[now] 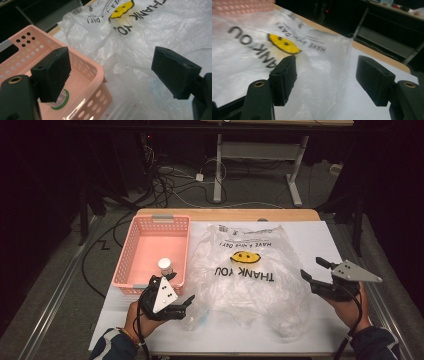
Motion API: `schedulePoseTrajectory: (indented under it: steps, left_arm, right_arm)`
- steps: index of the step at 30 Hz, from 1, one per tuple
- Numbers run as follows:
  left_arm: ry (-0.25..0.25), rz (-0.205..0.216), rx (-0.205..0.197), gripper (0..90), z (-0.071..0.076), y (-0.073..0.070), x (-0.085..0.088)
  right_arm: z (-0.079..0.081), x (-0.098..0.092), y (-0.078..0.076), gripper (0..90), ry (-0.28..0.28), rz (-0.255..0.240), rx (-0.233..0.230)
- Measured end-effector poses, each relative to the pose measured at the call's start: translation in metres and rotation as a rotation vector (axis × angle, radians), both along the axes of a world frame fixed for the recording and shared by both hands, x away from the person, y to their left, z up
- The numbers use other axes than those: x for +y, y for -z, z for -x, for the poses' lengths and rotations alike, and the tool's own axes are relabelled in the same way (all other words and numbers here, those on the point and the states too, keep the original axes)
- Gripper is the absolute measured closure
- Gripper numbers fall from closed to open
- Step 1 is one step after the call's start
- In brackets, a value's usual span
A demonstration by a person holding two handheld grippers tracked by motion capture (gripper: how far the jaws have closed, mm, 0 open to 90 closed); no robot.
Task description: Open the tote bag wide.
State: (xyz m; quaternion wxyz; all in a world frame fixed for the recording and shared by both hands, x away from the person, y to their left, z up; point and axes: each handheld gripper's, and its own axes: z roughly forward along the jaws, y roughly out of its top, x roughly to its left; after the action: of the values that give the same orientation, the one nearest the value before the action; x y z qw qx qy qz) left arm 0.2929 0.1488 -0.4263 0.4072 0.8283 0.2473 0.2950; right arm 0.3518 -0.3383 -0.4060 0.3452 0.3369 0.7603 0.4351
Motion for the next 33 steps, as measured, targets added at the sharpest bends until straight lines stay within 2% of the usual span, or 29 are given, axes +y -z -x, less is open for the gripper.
schedulePoseTrajectory:
  steps: [3, 7, 8, 11, 13, 17, 18, 19, 22, 26, 29, 33]
  left_arm:
    - [0.001, 0.0, 0.009, 15.1, -0.002, 0.002, 0.0]
    - [0.004, -0.004, 0.016, 15.1, -0.002, 0.003, 0.0]
    - [0.004, -0.004, 0.016, 15.1, -0.002, 0.003, 0.0]
    - [0.008, -0.011, 0.023, 15.1, -0.003, 0.004, -0.001]
    - [0.017, -0.02, 0.027, 15.2, -0.003, 0.005, -0.003]
    - [0.022, -0.024, 0.024, 15.2, -0.002, 0.006, -0.004]
    - [0.022, -0.024, 0.024, 15.3, -0.002, 0.006, -0.004]
    - [0.023, -0.022, 0.025, 15.2, -0.002, 0.006, -0.004]
    - [0.025, -0.022, 0.028, 15.3, -0.003, 0.007, -0.004]
    - [0.029, -0.025, 0.032, 15.3, -0.003, 0.007, -0.003]
    - [0.032, -0.03, 0.032, 15.4, -0.003, 0.007, -0.004]
    - [0.033, -0.03, 0.034, 15.8, -0.003, 0.007, -0.004]
  right_arm:
    - [-0.023, -0.002, 0.004, 34.5, 0.024, -0.009, 0.044]
    - [-0.056, 0.0, 0.014, 35.6, 0.058, 0.019, 0.111]
    - [-0.064, 0.001, 0.016, 36.9, 0.066, 0.034, 0.106]
    - [-0.088, 0.006, 0.021, 38.1, 0.081, 0.059, 0.152]
    - [-0.101, 0.011, 0.025, 39.6, 0.074, 0.045, 0.191]
    - [-0.121, 0.023, 0.032, 46.2, 0.086, 0.118, 0.234]
    - [-0.125, 0.025, 0.035, 51.7, 0.102, 0.135, 0.236]
    - [-0.128, 0.027, 0.037, 56.9, 0.118, 0.131, 0.25]
    - [-0.133, 0.03, 0.042, 67.2, 0.121, 0.123, 0.281]
    - [-0.134, 0.033, 0.046, 82.5, 0.113, 0.125, 0.293]
    - [-0.134, 0.033, 0.046, 88.8, 0.121, 0.131, 0.292]
    - [-0.132, 0.029, 0.045, 89.8, 0.14, 0.113, 0.287]
